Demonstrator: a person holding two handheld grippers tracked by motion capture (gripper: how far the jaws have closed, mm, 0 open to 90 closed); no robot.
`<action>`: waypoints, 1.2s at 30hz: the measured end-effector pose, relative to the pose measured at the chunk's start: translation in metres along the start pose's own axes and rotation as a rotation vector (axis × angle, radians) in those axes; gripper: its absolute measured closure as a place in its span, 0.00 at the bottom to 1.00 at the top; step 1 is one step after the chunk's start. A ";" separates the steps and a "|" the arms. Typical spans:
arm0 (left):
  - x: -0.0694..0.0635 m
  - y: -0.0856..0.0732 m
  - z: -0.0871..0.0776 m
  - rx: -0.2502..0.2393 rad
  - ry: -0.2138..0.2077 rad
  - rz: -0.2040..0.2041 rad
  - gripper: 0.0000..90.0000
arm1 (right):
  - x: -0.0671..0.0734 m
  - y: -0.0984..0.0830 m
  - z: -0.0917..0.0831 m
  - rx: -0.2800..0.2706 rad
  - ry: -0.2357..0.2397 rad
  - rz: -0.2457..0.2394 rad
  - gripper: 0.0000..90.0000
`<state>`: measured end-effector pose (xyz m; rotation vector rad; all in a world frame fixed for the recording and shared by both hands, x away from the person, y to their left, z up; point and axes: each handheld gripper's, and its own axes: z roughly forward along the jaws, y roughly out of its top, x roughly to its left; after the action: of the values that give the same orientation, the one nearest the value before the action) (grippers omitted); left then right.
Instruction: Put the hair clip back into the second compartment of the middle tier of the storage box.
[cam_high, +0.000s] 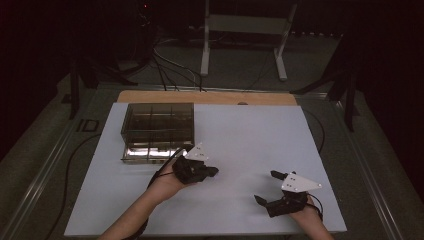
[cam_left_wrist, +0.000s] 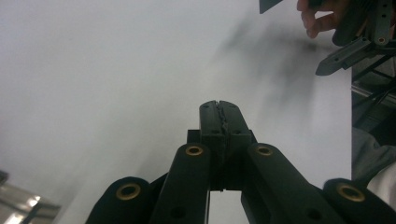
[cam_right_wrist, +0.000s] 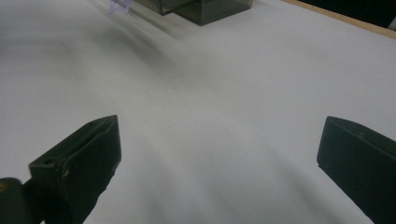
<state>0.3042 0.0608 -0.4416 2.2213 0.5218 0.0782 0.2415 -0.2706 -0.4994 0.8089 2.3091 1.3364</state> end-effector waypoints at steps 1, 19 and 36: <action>0.001 0.000 -0.002 -0.004 0.003 -0.007 1.00 | 0.000 0.000 0.000 0.000 0.000 0.000 0.00; 0.015 -0.006 -0.033 -0.027 0.058 -0.029 1.00 | 0.001 0.000 0.000 0.001 0.000 -0.003 0.00; 0.033 -0.021 -0.074 -0.055 0.130 -0.078 1.00 | 0.001 0.000 0.002 0.005 0.002 -0.004 0.00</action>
<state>0.3102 0.1394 -0.4132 2.1495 0.6691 0.1943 0.2417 -0.2686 -0.5002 0.8039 2.3150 1.3313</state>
